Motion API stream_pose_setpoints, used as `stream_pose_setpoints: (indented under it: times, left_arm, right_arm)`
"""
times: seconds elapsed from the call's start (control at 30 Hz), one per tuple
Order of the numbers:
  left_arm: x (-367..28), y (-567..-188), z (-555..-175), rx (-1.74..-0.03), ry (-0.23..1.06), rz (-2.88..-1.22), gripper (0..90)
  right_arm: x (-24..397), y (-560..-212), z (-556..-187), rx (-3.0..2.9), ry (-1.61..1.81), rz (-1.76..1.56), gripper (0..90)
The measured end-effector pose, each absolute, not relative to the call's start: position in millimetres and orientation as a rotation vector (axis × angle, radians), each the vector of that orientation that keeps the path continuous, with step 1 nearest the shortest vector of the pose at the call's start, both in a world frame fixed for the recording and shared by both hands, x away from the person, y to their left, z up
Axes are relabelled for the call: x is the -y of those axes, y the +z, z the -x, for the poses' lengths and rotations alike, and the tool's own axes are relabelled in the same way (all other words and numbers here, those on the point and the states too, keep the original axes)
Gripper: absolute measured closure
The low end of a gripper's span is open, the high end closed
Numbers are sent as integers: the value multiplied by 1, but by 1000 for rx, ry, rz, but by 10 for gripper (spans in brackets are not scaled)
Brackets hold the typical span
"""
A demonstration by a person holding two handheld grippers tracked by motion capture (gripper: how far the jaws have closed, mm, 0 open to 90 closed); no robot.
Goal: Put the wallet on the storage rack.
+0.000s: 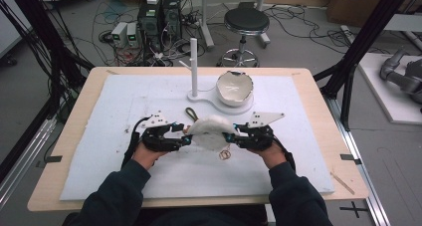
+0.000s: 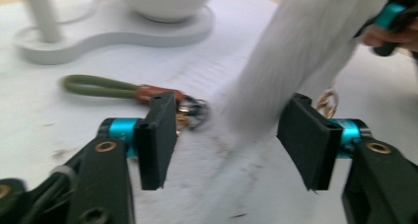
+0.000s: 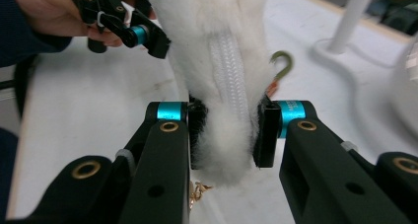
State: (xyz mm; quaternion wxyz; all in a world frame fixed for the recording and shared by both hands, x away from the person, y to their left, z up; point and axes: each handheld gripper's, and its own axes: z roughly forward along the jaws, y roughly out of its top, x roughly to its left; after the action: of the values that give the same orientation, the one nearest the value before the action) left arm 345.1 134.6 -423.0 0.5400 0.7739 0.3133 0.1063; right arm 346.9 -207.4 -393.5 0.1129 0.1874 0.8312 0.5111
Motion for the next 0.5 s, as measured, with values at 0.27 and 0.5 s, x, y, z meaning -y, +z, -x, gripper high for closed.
stream_pose_setpoints:
  times: [0.27,0.5]
  left_arm:
    - [-166,-422,-353,-862,366,-1789,262]
    - [-185,-424,-359,-916,381,-1766,262]
  right_arm:
    - [215,-371,-354,-2377,1398,-522,745]
    - [214,-335,-378,-2322,1340,-488,747]
